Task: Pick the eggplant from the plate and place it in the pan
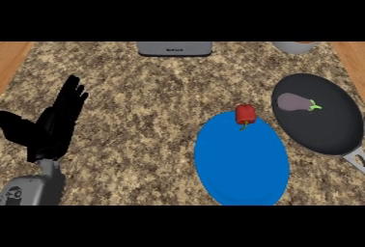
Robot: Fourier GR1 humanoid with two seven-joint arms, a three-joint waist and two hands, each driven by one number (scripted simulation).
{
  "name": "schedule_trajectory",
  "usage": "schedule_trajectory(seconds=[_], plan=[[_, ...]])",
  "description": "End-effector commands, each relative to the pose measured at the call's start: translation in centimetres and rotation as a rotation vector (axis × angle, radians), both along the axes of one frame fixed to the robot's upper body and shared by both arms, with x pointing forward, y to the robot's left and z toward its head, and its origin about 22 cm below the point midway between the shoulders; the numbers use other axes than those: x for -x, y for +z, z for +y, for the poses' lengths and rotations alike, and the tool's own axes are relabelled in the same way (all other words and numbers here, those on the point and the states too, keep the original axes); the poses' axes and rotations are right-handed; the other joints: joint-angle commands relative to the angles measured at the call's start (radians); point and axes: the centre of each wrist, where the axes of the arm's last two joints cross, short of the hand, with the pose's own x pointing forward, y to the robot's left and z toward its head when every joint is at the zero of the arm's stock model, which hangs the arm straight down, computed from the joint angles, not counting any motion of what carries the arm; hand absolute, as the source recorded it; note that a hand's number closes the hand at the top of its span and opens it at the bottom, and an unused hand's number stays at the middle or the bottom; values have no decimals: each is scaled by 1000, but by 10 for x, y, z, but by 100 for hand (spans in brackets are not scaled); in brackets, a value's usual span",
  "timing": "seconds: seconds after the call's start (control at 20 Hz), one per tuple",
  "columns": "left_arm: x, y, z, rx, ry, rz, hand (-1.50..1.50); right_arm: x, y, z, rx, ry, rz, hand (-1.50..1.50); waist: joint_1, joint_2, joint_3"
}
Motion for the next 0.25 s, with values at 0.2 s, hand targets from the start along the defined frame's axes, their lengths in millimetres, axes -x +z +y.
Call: schedule_trajectory(seconds=[0.2], plan=[[0, -12, 3, 4, -2, 11, 0, 27, -4, -13, -85, 127, -98, -150, 3, 2, 0]])
